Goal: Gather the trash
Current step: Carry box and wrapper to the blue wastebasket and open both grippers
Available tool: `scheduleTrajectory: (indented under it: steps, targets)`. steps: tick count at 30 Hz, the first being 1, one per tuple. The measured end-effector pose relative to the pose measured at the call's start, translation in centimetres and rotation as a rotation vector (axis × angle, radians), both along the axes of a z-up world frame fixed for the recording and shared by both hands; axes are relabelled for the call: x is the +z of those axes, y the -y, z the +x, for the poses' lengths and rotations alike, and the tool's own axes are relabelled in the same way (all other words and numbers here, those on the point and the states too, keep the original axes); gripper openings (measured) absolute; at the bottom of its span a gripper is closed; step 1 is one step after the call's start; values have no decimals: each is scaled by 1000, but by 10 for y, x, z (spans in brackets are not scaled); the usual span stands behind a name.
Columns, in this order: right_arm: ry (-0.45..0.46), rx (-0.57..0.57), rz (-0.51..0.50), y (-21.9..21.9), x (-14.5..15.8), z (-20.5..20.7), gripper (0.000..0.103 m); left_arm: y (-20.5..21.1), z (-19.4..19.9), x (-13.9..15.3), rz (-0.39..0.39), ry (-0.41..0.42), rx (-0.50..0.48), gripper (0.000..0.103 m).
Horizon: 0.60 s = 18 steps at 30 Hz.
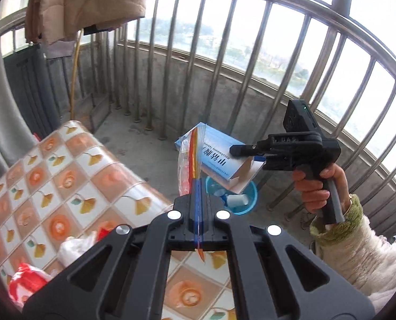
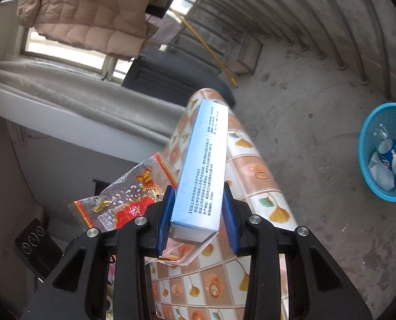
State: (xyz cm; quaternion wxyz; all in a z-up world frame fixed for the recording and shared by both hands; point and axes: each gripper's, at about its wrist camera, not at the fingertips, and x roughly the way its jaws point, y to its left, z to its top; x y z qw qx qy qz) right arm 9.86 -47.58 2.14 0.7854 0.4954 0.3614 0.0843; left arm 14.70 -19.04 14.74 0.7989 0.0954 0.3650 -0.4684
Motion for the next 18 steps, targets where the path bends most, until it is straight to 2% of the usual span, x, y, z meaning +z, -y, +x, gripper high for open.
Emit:
scheduleTrajectory:
  steps: [4, 7, 12, 18]
  targets:
    - [-43, -145, -78, 38, -14, -48, 34, 64, -10, -26, 16, -22, -54, 0]
    - [-92, -228, -94, 65, -37, -69, 34, 115, -10, -53, 66, -32, -73, 0]
    - [-202, -325, -80, 106, -94, -89, 35, 192, -1, -107, 168, -90, -94, 0]
    - [-334, -449, -40, 145, -171, -96, 35, 273, 21, -182, 294, -203, -112, 0]
